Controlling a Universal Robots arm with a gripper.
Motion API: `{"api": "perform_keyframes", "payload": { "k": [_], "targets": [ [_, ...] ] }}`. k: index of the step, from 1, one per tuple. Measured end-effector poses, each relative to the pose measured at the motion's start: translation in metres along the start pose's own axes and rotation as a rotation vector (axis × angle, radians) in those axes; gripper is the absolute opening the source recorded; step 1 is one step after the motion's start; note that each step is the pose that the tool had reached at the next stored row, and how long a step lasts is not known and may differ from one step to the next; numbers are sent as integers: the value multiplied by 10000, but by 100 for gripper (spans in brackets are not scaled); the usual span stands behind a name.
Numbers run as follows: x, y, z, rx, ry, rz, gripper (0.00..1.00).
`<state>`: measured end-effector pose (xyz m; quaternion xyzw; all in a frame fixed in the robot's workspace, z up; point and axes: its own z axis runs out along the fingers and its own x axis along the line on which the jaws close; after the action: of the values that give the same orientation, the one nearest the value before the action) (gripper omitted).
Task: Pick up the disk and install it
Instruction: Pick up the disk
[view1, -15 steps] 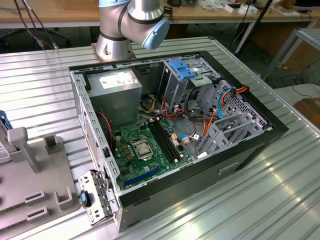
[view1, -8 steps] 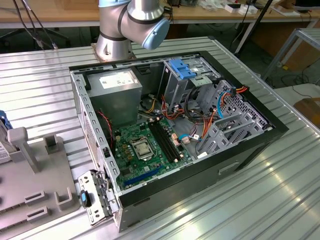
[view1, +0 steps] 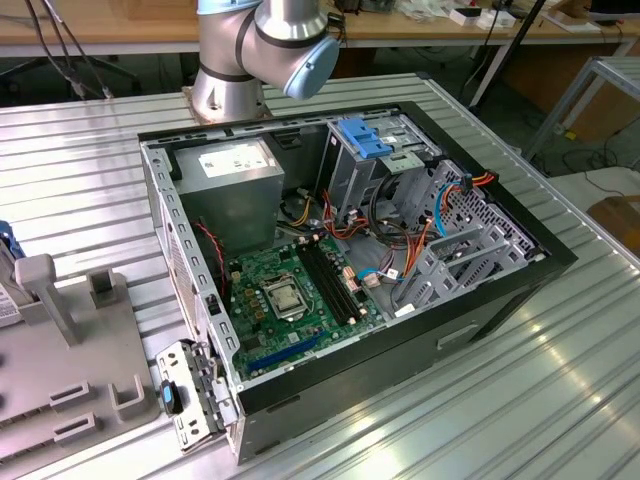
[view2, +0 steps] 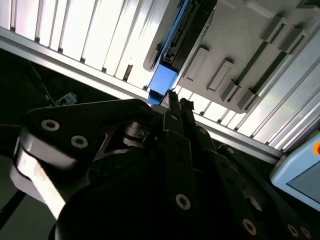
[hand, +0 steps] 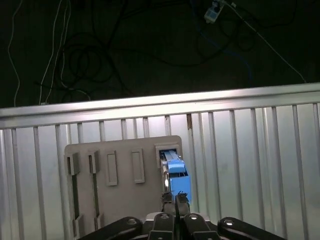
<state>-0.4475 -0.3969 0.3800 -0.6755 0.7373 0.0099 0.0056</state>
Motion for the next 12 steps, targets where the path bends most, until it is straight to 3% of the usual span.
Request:
{"api": "perform_keyframes", "payload": {
  "k": [1,4,5,7,8,12],
  "targets": [
    [0,0,0,0,0,0,17],
    [-1,0,0,1,2,1,36],
    [-1,0,-1,1,2,1,36],
    [-1,-1,5,1,2,-61,48],
    [0,0,23,-10,5,-518,60],
    [1,-1,72,-7,7,-1064,60]
  ]
}}
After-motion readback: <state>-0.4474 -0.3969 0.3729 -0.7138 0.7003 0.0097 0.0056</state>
